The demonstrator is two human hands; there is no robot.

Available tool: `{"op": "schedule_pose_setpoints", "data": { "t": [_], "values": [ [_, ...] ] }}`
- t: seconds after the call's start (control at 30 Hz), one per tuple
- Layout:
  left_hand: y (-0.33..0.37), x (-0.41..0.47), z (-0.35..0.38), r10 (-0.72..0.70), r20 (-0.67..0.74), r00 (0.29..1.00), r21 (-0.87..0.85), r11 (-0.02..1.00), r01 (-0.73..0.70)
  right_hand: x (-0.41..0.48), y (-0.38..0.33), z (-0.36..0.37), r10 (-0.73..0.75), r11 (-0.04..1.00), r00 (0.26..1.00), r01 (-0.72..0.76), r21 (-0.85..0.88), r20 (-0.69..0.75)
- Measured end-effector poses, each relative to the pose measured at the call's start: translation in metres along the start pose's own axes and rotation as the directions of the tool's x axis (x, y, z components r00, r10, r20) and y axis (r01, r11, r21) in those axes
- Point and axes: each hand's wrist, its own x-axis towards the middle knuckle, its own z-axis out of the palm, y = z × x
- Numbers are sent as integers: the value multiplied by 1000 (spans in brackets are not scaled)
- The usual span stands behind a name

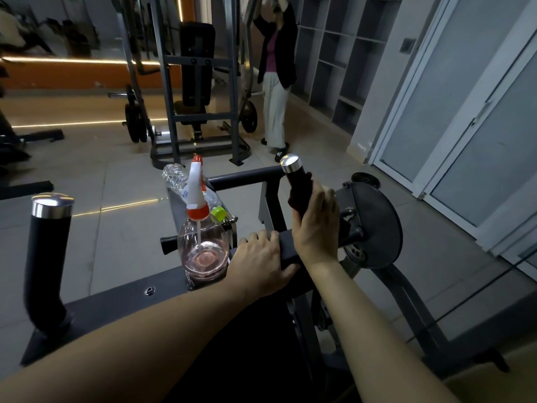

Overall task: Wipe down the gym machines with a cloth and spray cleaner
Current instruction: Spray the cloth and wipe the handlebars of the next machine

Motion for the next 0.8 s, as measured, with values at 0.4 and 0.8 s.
{"op": "schedule_pose_setpoints", "data": {
  "t": [0.4, 0.8],
  "values": [
    [2, -1, 0, 2, 5, 1000, -7, 1000, -2, -14, 8, -57, 264, 964, 935, -254, -75, 238],
    [1, 0, 1, -6, -2, 1000, 0, 1000, 6, 20, -24, -15, 127, 983, 991, -120, -139, 48]
  ]
}}
